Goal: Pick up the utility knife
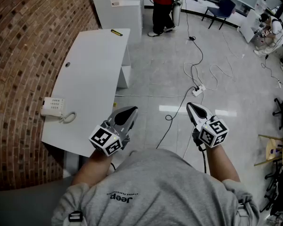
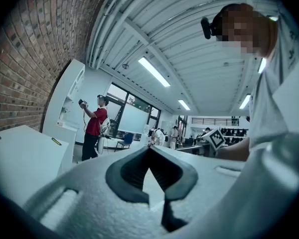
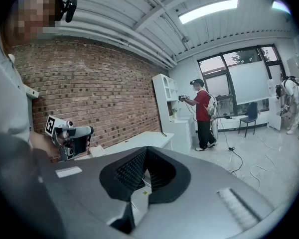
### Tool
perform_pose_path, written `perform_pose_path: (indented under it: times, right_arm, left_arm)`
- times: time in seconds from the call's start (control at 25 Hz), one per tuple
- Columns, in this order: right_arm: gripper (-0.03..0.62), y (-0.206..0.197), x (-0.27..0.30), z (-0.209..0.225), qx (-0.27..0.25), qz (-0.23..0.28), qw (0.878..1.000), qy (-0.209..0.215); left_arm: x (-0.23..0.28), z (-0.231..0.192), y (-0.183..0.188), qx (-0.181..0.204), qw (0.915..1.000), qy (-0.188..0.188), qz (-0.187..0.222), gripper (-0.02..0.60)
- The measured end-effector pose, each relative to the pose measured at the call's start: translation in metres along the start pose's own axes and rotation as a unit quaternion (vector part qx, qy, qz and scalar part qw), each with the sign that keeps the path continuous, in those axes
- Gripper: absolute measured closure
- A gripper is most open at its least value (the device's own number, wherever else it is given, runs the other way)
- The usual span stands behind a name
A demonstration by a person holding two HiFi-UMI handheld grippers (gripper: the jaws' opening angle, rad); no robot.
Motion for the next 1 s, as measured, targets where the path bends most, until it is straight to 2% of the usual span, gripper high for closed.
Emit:
perform_pose_path:
  times: [0.6, 1.0]
  right_arm:
    - [0.586, 0.002, -0.003, 0.007, -0.004, 0.004, 1.0, 0.0]
    - [0.585, 0.009, -0.023, 0.036, -0.002, 0.018, 1.0, 0.0]
  left_arm:
    - [0.008, 0.002, -0.001, 0.0, 1.0, -0.002, -0.001, 0.583]
    - [0.037, 0.023, -0.002, 0.008, 1.0, 0.005, 0.001, 0.583]
Point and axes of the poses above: the fingertips, and each gripper's own axes: x forward along the fingers, z to its right, y out of its top, the point moved 2 cm from there along -x, backward along the fingers, and after that the axes turned 12 degrees about -x, right-handed, at the moved point
